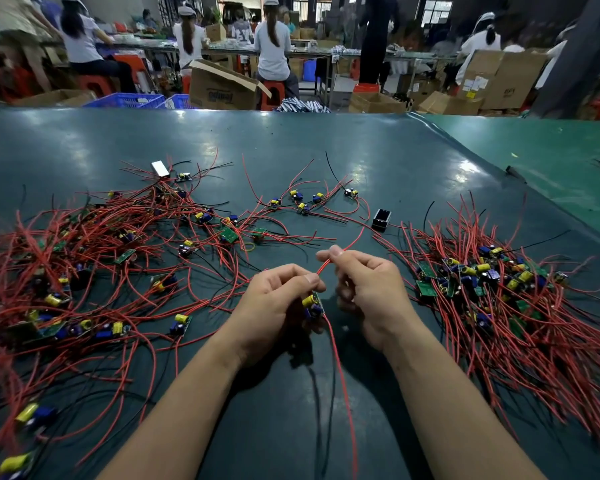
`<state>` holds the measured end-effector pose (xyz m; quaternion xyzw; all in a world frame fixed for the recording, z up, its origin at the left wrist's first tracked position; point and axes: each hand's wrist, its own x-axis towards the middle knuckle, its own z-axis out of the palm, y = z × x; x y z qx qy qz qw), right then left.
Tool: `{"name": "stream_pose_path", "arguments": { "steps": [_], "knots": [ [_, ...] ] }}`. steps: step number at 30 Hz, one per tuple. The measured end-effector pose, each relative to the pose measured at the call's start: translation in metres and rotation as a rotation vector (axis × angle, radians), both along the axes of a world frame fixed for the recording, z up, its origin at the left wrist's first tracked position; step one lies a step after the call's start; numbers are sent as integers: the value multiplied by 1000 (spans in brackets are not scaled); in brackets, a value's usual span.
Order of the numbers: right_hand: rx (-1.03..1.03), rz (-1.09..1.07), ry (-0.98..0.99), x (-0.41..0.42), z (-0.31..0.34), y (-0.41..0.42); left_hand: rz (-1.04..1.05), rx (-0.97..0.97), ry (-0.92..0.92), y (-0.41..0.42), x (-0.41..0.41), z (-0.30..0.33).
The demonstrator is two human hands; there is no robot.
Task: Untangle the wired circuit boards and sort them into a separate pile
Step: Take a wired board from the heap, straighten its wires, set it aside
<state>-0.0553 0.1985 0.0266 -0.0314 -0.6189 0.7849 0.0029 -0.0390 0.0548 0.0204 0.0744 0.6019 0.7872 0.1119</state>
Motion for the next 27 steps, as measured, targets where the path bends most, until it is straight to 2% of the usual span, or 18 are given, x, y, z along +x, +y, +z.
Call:
{"name": "stream_pose_path", "arguments": {
  "steps": [5, 12, 17, 22, 24, 27],
  "knots": [
    [-42, -129, 77, -2, -1, -2, 110, -92, 125, -2, -3, -3],
    [46, -383, 196, -4, 0, 1, 55, -106, 169, -3, -4, -4],
    [16, -445, 204, -6, 0, 2, 27, -88, 161, -5, -2, -2],
    [-249, -673, 112, -14, 8, 32, 74, 60, 117, -11, -1, 3],
    [-217, -656, 94, -14, 8, 36, 135, 118, 108, -13, -3, 5],
    [-65, -373, 28, -8, 3, 15, 227, 120, 118, -10, -6, 4]
  ]
}}
